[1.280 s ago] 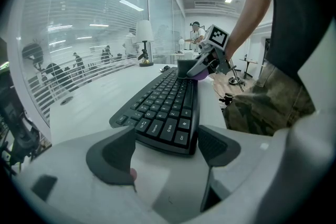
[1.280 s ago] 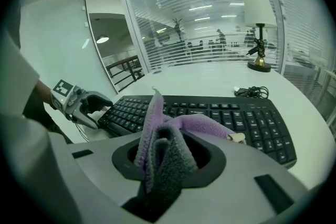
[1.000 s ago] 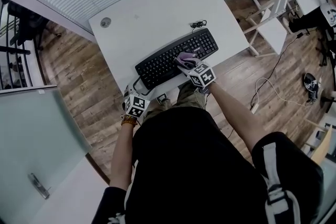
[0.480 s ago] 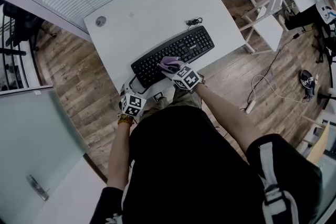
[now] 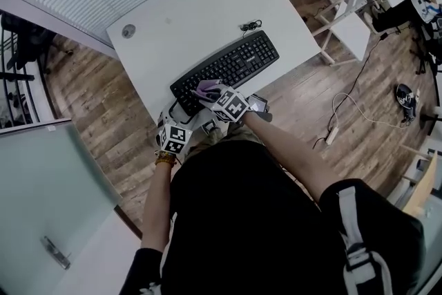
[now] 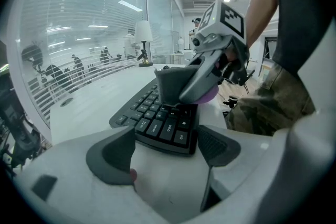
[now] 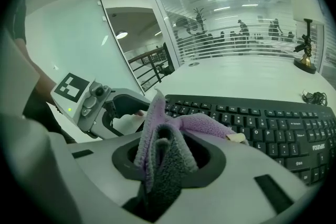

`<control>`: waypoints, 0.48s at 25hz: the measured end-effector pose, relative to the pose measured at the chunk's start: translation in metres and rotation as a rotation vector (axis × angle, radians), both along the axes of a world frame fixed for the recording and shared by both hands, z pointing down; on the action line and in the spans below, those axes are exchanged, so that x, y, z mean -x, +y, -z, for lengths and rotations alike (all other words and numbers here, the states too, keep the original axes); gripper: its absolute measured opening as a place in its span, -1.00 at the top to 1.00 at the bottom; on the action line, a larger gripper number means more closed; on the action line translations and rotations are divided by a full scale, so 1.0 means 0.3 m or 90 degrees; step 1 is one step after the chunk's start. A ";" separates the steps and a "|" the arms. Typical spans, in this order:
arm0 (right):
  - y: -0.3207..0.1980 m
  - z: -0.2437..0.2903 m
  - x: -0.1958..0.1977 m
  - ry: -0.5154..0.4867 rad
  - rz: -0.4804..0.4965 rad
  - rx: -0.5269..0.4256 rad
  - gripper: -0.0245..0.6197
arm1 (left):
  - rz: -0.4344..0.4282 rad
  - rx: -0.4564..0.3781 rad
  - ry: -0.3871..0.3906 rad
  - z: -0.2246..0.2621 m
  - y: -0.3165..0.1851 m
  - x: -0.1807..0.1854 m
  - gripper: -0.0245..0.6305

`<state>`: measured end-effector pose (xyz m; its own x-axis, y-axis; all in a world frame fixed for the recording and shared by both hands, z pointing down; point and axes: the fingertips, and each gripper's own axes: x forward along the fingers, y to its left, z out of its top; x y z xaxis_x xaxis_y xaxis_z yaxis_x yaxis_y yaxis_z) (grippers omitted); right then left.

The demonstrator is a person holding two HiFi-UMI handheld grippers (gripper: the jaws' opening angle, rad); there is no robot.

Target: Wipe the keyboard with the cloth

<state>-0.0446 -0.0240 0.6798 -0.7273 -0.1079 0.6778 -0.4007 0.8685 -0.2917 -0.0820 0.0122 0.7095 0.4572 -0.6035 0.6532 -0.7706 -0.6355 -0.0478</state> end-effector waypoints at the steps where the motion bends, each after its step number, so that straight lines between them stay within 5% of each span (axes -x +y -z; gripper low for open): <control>1: 0.012 -0.001 0.011 0.000 0.005 0.003 0.57 | -0.002 0.001 -0.004 -0.002 0.002 -0.004 -0.21; 12: 0.087 -0.002 0.135 0.004 0.056 0.049 0.56 | -0.014 0.003 -0.053 -0.013 0.008 -0.003 -0.22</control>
